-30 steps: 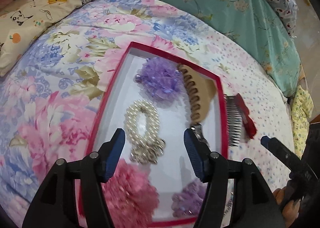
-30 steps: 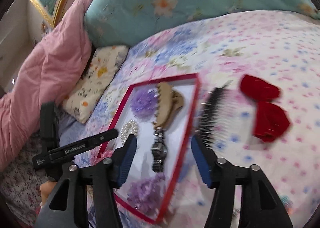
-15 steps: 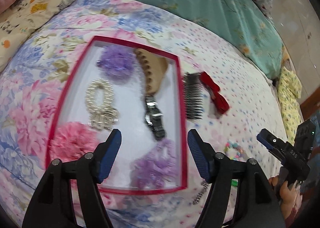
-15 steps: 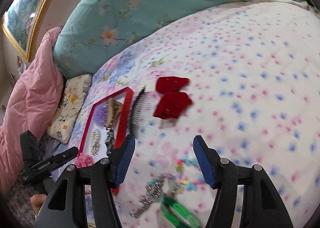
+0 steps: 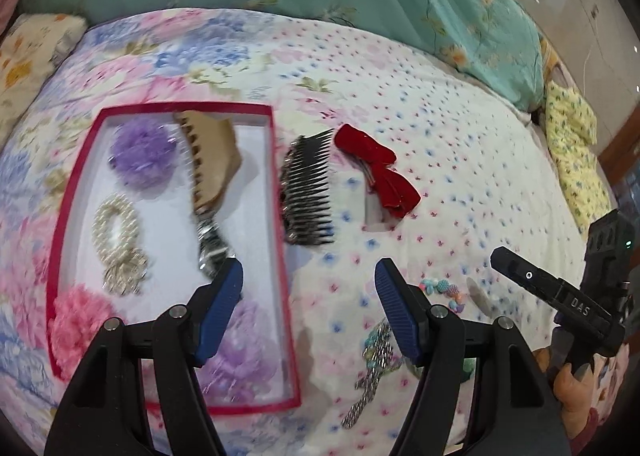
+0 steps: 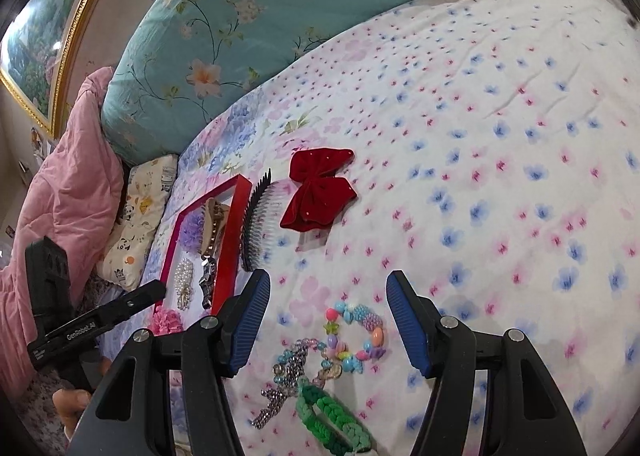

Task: Organize jewelry
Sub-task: 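Withdraw both tools from the box toward the black comb and red bow, then grasp the black comb with the left tool while the right tool grasps the red velvet bow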

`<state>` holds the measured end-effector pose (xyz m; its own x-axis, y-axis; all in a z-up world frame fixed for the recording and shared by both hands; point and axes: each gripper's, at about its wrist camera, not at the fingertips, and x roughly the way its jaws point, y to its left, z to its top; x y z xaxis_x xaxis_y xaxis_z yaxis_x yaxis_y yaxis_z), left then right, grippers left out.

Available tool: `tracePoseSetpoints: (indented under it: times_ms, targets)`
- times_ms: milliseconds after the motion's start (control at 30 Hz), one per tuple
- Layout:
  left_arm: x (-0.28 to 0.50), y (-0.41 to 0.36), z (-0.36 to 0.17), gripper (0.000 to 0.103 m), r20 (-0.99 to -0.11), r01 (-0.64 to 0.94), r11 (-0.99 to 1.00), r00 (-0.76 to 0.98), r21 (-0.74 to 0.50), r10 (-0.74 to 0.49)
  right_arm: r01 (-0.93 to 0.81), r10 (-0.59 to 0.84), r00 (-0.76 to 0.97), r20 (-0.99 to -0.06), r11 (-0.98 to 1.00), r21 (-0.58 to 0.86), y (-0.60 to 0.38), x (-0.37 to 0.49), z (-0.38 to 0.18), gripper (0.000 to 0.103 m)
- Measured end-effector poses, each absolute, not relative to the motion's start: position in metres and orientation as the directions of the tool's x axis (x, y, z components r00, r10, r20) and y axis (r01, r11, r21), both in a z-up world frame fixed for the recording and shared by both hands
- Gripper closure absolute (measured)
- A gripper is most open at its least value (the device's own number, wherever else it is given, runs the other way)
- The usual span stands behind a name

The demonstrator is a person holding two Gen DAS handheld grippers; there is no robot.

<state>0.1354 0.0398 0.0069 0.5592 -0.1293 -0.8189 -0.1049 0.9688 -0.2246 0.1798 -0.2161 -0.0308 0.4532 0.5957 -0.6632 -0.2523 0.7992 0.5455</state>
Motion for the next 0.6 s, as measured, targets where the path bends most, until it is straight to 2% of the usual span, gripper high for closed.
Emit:
tracePoseSetpoints:
  times_ms: [333, 400, 467, 600]
  targets:
    - [0.206, 0.004, -0.010, 0.035, -0.860, -0.031, 0.999, 0.511, -0.026, -0.006, -0.258, 0.616, 0.441, -0.652, 0.783, 0.566, -0.206, 0.211, -0.033, 0.040]
    - [0.216, -0.003, -0.014, 0.038, -0.862, -0.017, 1.000, 0.507, 0.015, 0.022, -0.257, 0.616, 0.442, -0.652, 0.784, 0.565, -0.206, 0.218, -0.034, 0.040]
    - [0.225, -0.005, -0.018, 0.048, -0.868, -0.013, 1.000, 0.496, 0.029, 0.031, -0.257, 0.612, 0.444, -0.654, 0.787, 0.561, -0.204, 0.227, -0.035, 0.040]
    - [0.238, -0.004, -0.026, 0.059, -0.876, -0.019, 0.999, 0.481, 0.040, 0.044, -0.272, 0.611, 0.430, -0.664, 0.789, 0.550, -0.193, 0.250, -0.040, 0.040]
